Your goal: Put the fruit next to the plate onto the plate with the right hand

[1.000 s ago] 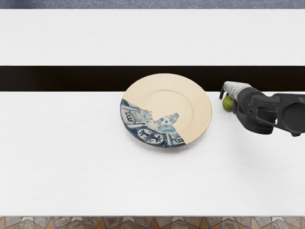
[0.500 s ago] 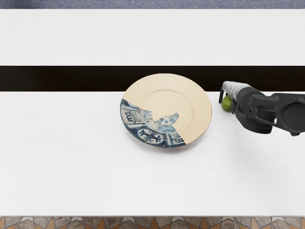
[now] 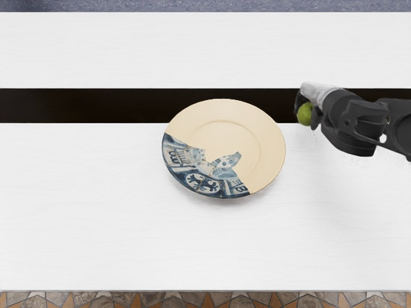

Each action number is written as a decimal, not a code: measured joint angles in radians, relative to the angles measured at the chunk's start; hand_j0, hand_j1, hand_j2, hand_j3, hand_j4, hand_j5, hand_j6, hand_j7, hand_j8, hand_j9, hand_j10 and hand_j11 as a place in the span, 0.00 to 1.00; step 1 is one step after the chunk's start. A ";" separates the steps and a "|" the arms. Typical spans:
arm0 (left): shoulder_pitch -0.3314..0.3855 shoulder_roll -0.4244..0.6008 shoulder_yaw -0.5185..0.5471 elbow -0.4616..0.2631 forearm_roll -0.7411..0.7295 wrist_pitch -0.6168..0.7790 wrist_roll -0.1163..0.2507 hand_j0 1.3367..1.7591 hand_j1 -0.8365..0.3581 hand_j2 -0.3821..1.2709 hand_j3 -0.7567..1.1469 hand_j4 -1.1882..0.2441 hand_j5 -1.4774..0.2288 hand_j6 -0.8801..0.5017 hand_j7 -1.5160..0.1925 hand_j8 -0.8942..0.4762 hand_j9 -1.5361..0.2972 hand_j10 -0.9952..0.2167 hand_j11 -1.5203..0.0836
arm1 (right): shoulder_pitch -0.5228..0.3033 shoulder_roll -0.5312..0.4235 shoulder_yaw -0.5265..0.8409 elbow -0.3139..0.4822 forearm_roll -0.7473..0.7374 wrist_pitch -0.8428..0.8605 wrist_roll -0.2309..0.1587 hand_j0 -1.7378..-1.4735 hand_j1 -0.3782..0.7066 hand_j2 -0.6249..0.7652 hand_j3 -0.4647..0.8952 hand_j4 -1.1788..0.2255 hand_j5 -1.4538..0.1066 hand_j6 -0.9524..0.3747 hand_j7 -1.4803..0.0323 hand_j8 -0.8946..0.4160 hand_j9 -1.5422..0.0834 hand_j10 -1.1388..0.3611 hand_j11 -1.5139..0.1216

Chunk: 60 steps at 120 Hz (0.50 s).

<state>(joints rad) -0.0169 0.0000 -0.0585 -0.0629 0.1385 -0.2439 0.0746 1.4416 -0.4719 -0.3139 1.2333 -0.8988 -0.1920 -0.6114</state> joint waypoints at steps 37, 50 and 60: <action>0.000 0.000 0.000 0.000 0.000 0.000 0.000 0.76 0.99 0.23 0.40 0.83 0.87 0.64 0.89 0.65 0.84 0.82 0.95 | 0.128 0.142 0.018 0.044 0.032 0.028 0.001 0.31 0.62 0.59 0.34 0.40 0.32 0.39 0.38 0.37 0.37 0.31 0.35; 0.000 0.000 0.000 0.000 0.000 0.000 0.000 0.76 0.99 0.23 0.40 0.83 0.87 0.64 0.89 0.65 0.84 0.82 0.95 | 0.144 0.172 0.039 0.088 0.042 0.029 0.001 0.31 0.62 0.58 0.34 0.40 0.31 0.39 0.38 0.37 0.37 0.31 0.34; 0.000 0.000 0.000 0.000 0.000 0.000 0.000 0.76 0.99 0.23 0.40 0.83 0.87 0.64 0.89 0.65 0.84 0.82 0.95 | 0.141 0.194 0.045 0.106 0.046 0.029 0.001 0.31 0.62 0.59 0.34 0.40 0.31 0.39 0.38 0.37 0.37 0.31 0.34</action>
<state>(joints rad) -0.0169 0.0000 -0.0584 -0.0629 0.1384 -0.2439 0.0745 1.5827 -0.2781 -0.2685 1.3393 -0.8526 -0.1625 -0.6104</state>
